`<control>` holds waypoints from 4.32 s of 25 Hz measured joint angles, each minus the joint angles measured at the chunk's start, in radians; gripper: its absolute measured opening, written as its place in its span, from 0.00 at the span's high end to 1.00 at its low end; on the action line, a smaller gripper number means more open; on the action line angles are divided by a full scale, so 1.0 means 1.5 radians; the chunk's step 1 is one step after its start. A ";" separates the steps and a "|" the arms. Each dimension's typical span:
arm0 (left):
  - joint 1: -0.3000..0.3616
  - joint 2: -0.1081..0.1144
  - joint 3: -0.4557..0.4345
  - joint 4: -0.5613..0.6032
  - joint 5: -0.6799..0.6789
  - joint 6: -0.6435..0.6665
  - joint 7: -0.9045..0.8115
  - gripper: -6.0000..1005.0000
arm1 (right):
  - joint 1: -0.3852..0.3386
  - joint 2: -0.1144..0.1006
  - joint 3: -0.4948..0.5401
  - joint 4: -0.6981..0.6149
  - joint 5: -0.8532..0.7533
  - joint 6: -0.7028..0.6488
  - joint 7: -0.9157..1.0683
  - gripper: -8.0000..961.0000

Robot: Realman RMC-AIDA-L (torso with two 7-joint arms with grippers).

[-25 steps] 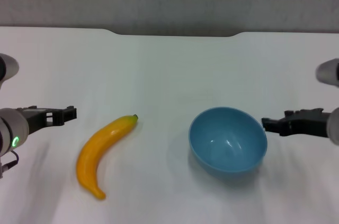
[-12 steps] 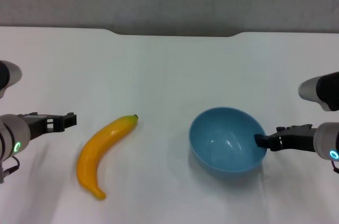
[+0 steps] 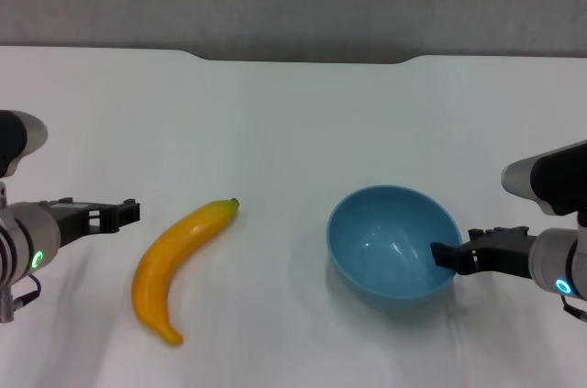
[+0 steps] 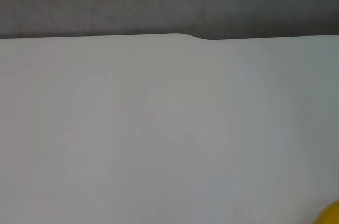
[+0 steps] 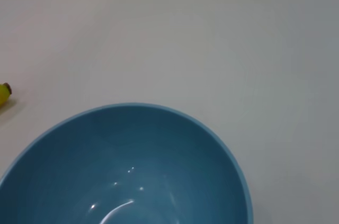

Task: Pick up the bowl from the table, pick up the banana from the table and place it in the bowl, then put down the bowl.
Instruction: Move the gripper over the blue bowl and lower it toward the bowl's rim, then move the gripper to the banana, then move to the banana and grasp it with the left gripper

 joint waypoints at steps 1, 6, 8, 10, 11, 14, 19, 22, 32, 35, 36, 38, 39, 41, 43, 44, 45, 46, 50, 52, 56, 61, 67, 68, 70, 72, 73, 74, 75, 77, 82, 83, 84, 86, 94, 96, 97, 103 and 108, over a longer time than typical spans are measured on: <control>0.000 0.000 0.000 0.001 0.000 -0.001 0.000 0.12 | 0.000 0.000 -0.002 -0.002 0.000 -0.005 0.002 0.35; 0.000 0.000 0.000 0.009 0.000 -0.002 0.000 0.12 | -0.005 0.000 -0.004 -0.014 -0.002 -0.020 0.006 0.35; 0.000 0.000 0.000 0.010 -0.001 -0.003 0.000 0.12 | -0.006 0.000 -0.006 -0.015 -0.002 -0.024 0.006 0.35; 0.000 0.000 -0.001 0.010 -0.001 -0.003 0.000 0.12 | -0.006 0.000 -0.010 -0.016 -0.003 -0.031 0.006 0.39; 0.000 0.000 -0.001 0.010 -0.001 -0.004 0.000 0.12 | -0.007 0.000 -0.012 -0.016 -0.003 -0.034 0.006 0.43; 0.004 0.000 0.000 0.006 0.000 -0.009 0.000 0.12 | -0.008 0.000 -0.014 -0.017 -0.004 -0.037 0.006 0.55; 0.010 0.000 0.000 0.003 -0.002 -0.017 0.000 0.13 | -0.010 -0.001 -0.014 -0.019 -0.006 -0.040 0.007 0.71; 0.012 0.000 0.001 0.002 -0.002 -0.019 0.000 0.14 | -0.012 -0.001 -0.014 -0.019 -0.006 -0.044 0.007 0.76; 0.019 0.000 0.001 -0.003 -0.003 -0.026 0.000 0.16 | -0.030 -0.001 -0.007 -0.017 -0.002 -0.069 0.007 0.91; 0.021 0.000 0.001 -0.001 -0.009 -0.025 0.000 0.16 | -0.039 -0.001 -0.007 -0.001 -0.001 -0.078 0.007 0.92; 0.020 0.000 0.001 0.000 -0.016 -0.024 0.000 0.16 | -0.042 -0.001 -0.006 0.007 -0.001 -0.080 0.007 0.92; 0.015 0.000 0.004 0.007 -0.036 -0.021 0.000 0.17 | -0.047 -0.002 -0.003 0.026 -0.003 -0.080 0.007 0.93; 0.011 0.000 0.006 0.011 -0.044 -0.020 0.000 0.17 | -0.050 -0.003 0.000 0.037 -0.004 -0.081 0.006 0.93; 0.006 0.001 0.019 0.015 -0.048 -0.021 0.000 0.17 | -0.054 -0.003 0.004 0.052 -0.005 -0.081 0.004 0.94; 0.005 0.001 0.041 0.015 -0.043 -0.028 0.000 0.18 | -0.054 -0.004 0.006 0.059 -0.005 -0.081 0.003 0.95; 0.004 0.001 0.055 0.014 -0.039 -0.034 0.000 0.18 | -0.054 -0.004 0.008 0.062 -0.006 -0.080 0.003 0.95; 0.003 0.001 0.062 0.014 -0.037 -0.036 0.000 0.18 | -0.053 -0.004 0.010 0.065 -0.006 -0.079 0.002 0.95; 0.002 0.001 0.068 0.014 -0.035 -0.039 0.000 0.18 | -0.052 -0.004 0.012 0.068 -0.006 -0.078 0.002 0.95; -0.001 0.000 0.083 0.017 -0.035 -0.044 0.000 0.19 | -0.047 -0.005 0.013 0.086 -0.006 -0.080 0.000 0.95; -0.005 0.000 0.093 0.029 -0.034 -0.051 0.000 0.19 | -0.046 -0.005 0.013 0.090 -0.007 -0.080 0.000 0.95; -0.021 0.000 0.102 0.074 -0.034 -0.078 0.000 0.20 | -0.045 -0.005 0.011 0.100 -0.007 -0.080 -0.001 0.95; -0.024 0.000 0.101 0.109 -0.036 -0.110 0.000 0.21 | -0.048 -0.003 0.008 0.103 -0.007 -0.080 -0.008 0.95; -0.027 0.000 0.103 0.142 -0.032 -0.138 0.000 0.22 | -0.048 -0.003 0.006 0.103 -0.007 -0.081 -0.009 0.95; -0.030 0.000 0.105 0.150 -0.032 -0.142 0.000 0.22 | -0.048 -0.003 0.006 0.103 -0.007 -0.081 -0.009 0.95; -0.037 -0.001 0.109 0.164 -0.033 -0.147 0.000 0.22 | -0.048 -0.003 0.006 0.103 -0.007 -0.081 -0.010 0.95; -0.042 -0.002 0.111 0.175 -0.034 -0.152 0.000 0.23 | -0.047 -0.003 0.005 0.103 -0.007 -0.081 -0.010 0.95; -0.042 -0.003 0.111 0.179 -0.034 -0.156 0.000 0.23 | -0.047 -0.003 0.005 0.103 -0.007 -0.081 -0.010 0.95; -0.043 -0.003 0.111 0.184 -0.035 -0.163 0.000 0.23 | -0.047 -0.003 0.005 0.103 -0.007 -0.081 -0.011 0.95; -0.043 -0.004 0.111 0.188 -0.035 -0.168 0.000 0.23 | -0.047 -0.003 0.005 0.103 -0.007 -0.081 -0.011 0.95; -0.043 -0.004 0.111 0.196 -0.035 -0.176 0.000 0.24 | -0.047 -0.003 0.005 0.103 -0.007 -0.081 -0.011 0.95; -0.048 -0.004 0.109 0.218 -0.033 -0.184 0.000 0.25 | -0.049 -0.003 0.005 0.106 -0.007 -0.081 -0.011 0.95; -0.050 -0.004 0.109 0.223 -0.033 -0.184 0.000 0.25 | -0.049 -0.003 0.005 0.106 -0.007 -0.081 -0.011 0.95; -0.051 -0.004 0.108 0.227 -0.033 -0.184 0.000 0.25 | -0.049 -0.003 0.005 0.107 -0.007 -0.081 -0.011 0.95; -0.056 -0.004 0.106 0.238 -0.034 -0.186 0.000 0.25 | -0.049 -0.003 0.004 0.108 -0.007 -0.081 -0.011 0.95; -0.059 -0.005 0.106 0.263 -0.036 -0.210 0.000 0.27 | -0.050 -0.003 -0.002 0.111 -0.007 -0.081 -0.012 0.95; -0.059 -0.005 0.104 0.268 -0.036 -0.216 -0.002 0.27 | -0.051 -0.003 -0.002 0.112 -0.007 -0.081 -0.012 0.95; -0.060 -0.005 0.102 0.273 -0.036 -0.218 -0.004 0.27 | -0.051 -0.003 -0.002 0.112 -0.007 -0.081 -0.012 0.95; -0.064 -0.005 0.093 0.289 -0.038 -0.227 -0.016 0.28 | -0.055 -0.002 -0.003 0.120 -0.006 -0.081 -0.017 0.95; -0.062 -0.006 0.087 0.288 -0.038 -0.227 -0.016 0.35 | -0.059 -0.002 -0.003 0.122 -0.006 -0.081 -0.017 0.95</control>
